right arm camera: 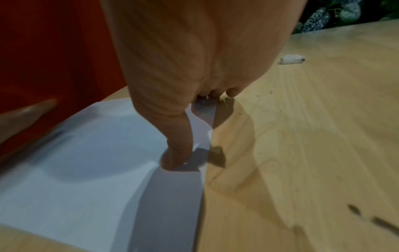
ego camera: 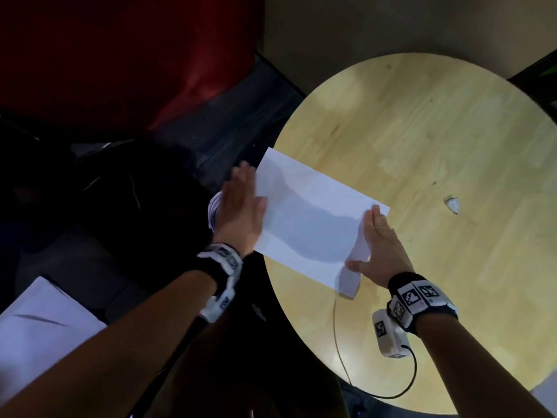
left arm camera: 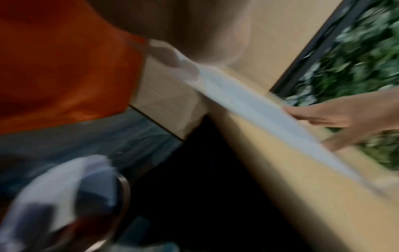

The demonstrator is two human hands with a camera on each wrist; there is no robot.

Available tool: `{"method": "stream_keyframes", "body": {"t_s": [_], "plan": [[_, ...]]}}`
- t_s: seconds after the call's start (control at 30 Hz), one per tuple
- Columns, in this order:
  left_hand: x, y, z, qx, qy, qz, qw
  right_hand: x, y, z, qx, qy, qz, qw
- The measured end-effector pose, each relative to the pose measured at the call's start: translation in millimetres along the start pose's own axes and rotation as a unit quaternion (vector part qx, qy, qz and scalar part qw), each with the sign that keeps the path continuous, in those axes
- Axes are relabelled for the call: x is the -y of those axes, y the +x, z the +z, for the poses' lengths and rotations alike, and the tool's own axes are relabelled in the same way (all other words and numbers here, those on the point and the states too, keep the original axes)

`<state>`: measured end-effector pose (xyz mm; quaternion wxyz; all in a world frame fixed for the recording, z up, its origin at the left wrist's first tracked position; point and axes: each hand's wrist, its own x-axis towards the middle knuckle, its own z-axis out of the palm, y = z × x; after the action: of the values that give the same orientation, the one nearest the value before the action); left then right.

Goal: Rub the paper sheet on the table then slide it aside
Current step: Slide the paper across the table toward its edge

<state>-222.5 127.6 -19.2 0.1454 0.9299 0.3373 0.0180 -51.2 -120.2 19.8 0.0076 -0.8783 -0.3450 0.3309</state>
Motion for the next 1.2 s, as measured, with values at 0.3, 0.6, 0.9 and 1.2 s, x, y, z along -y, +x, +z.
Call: {"method": "stream_keyframes", "body": {"t_s": [0.3,0.6,0.9,1.2], "plan": [[37,-10,22,0.047,0.021,0.058,0.997,-5,0,0,0.003,-0.003,0.001,1.0],[-101,-12,24,0.113,-0.051,0.286,0.95,-7,-1,0,-0.005,-0.009,-0.001,1.0],[-17,33,10,0.038,-0.019,0.085,0.995,-4,2,1,-0.01,-0.001,0.004,1.0],[-60,-30,45,0.055,0.028,0.249,0.967,-6,-2,-3,-0.007,-0.001,-0.003,1.0]]}}
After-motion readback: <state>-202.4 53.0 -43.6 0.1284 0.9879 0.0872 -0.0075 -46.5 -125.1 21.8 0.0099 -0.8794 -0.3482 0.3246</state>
